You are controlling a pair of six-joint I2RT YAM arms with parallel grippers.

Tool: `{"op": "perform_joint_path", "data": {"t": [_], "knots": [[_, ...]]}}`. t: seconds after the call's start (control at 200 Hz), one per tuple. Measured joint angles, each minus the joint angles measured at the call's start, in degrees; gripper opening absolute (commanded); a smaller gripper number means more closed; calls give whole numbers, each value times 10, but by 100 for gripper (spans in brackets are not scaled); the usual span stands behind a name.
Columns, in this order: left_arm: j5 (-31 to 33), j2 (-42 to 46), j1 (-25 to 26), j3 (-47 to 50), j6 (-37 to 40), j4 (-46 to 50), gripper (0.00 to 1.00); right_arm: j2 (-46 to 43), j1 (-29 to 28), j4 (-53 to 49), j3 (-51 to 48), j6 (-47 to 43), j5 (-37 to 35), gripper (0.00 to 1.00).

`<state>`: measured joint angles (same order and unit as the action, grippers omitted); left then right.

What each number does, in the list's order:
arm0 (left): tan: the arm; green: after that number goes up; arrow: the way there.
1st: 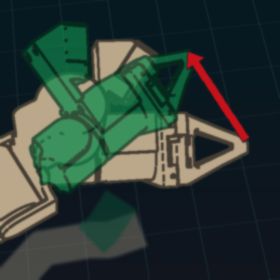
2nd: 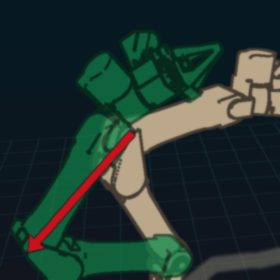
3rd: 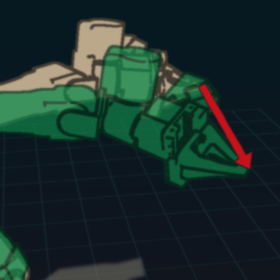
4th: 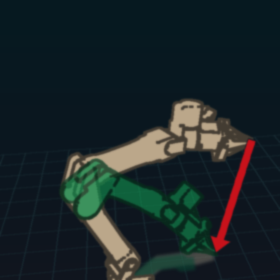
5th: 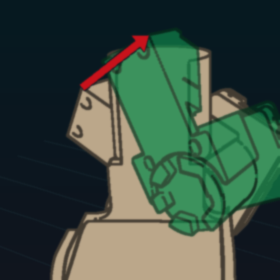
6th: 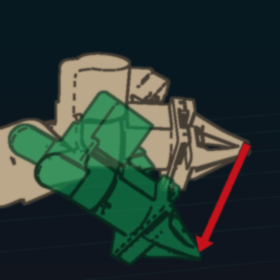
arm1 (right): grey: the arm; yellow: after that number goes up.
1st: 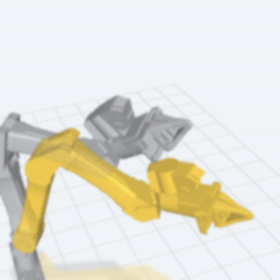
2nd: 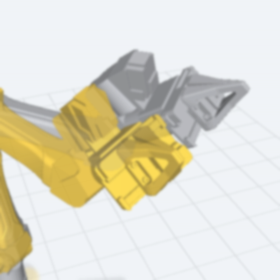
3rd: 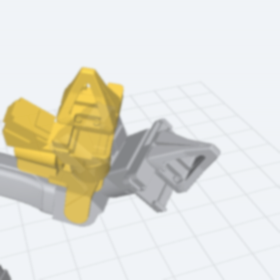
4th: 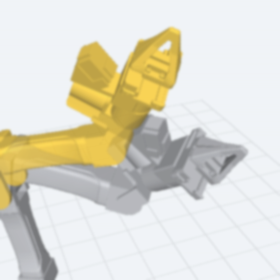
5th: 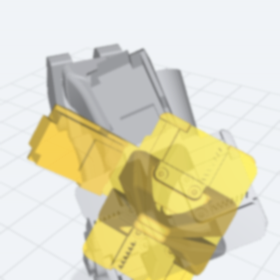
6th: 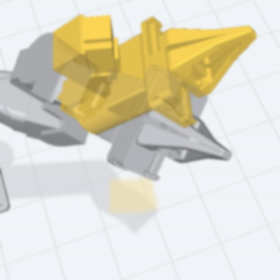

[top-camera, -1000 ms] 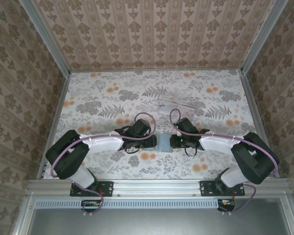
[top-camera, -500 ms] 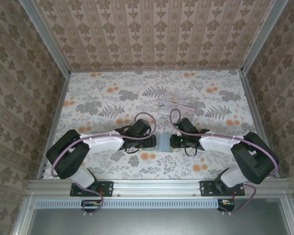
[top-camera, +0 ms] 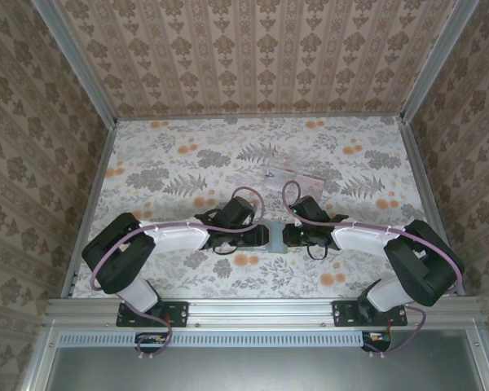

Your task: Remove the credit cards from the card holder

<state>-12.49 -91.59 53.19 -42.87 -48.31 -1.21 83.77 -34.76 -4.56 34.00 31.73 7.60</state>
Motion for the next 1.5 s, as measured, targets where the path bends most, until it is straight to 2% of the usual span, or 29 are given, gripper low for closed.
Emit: {"op": "perform_joint_path", "data": {"t": [0.14,0.315,0.525,0.74,0.885,1.095,1.155,1.245,1.5], "knots": [[-7,-4,4,-5,3,-3,57,0,0,0,0,0,0,17],[-11,-4,10,-20,13,-2,75,0,0,0,0,0,0,18],[-13,-4,14,-26,21,-2,88,0,0,0,0,0,0,17],[-4,8,16,-26,30,12,88,-17,-1,-16,0,0,-10,19],[21,40,15,-26,40,42,82,-70,-1,-28,0,5,-16,21],[40,59,3,-23,54,56,58,-112,-2,-14,0,32,-6,24],[42,59,0,-19,57,55,44,-111,-3,-3,0,44,5,24],[43,57,-4,-13,58,55,28,-101,-4,24,-2,66,25,24],[43,46,-31,15,57,37,25,-22,-4,124,-14,139,80,25]]}}
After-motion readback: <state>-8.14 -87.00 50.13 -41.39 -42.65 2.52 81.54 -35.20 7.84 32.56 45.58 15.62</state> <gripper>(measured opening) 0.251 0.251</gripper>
